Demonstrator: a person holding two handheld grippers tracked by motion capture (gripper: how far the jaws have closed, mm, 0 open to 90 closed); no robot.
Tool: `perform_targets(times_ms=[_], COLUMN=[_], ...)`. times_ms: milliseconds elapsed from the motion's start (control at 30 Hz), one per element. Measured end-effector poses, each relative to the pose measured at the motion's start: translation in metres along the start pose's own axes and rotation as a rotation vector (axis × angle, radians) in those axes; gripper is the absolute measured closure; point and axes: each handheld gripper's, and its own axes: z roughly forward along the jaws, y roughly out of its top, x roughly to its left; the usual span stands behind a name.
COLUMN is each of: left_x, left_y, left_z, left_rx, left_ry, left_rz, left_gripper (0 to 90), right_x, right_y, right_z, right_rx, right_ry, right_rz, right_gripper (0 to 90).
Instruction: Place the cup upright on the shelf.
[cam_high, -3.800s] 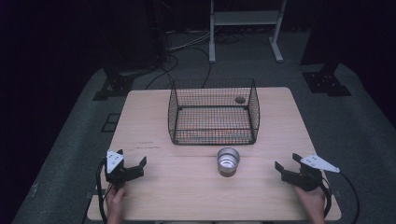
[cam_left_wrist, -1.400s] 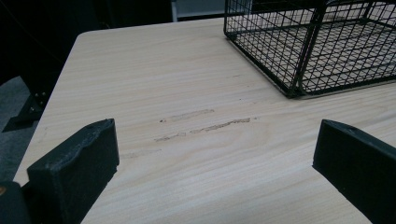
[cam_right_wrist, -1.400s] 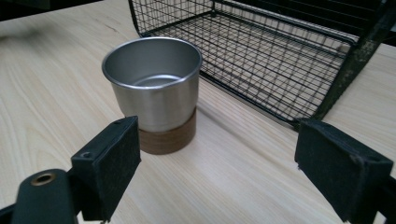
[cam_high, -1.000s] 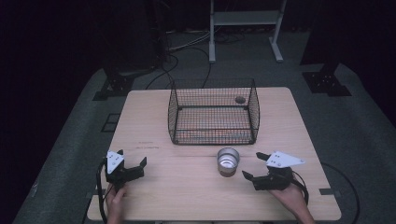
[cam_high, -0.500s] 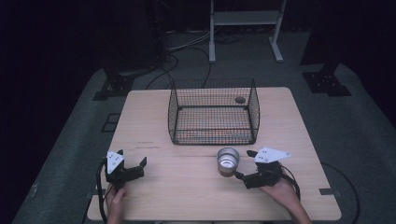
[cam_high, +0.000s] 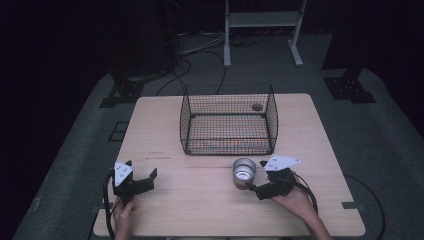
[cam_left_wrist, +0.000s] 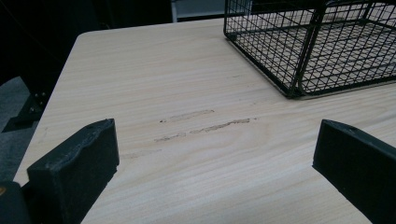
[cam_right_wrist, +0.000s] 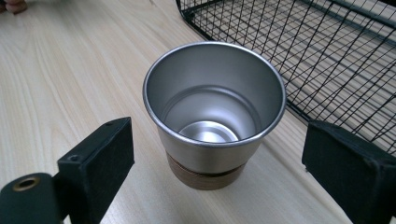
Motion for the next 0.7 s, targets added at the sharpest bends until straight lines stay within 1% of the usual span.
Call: perform_targets(times_ms=[33,100,333,367,500,600,700], left_x=[0.0,0.0,0.0,0.0,0.0,0.0,0.0], left_y=[0.0,0.0,0.0,0.0,0.0,0.0,0.0], left_z=[0.0,0.0,0.0,0.0,0.0,0.0,0.0], left_rx=[0.0,0.0,0.0,0.0,0.0,0.0,0.0], left_ry=[0.0,0.0,0.0,0.0,0.0,0.0,0.0], left_rz=[0.0,0.0,0.0,0.0,0.0,0.0,0.001], left_gripper=[0.0,0.0,0.0,0.0,0.0,0.0,0.0], right_x=[0.0,0.0,-0.002,-0.002,-0.002,-0.003,-0.004], right_y=[0.0,0.0,0.001,0.002,0.003,0.005,0.006], right_z=[0.003,0.006,0.016,0.017,0.024,0.028,0.032], right_rx=[0.012,0.021,0.039,0.042,0.052,0.053,0.05], right_ry=[-0.002,0.006,0.016,0.017,0.018,0.018,0.029], right_rz=[-0.004,-0.003,-0.008,-0.001,-0.001,-0.002,-0.002], right_gripper=[5.7,4.4,3.1,3.1,3.1,3.1,3.1])
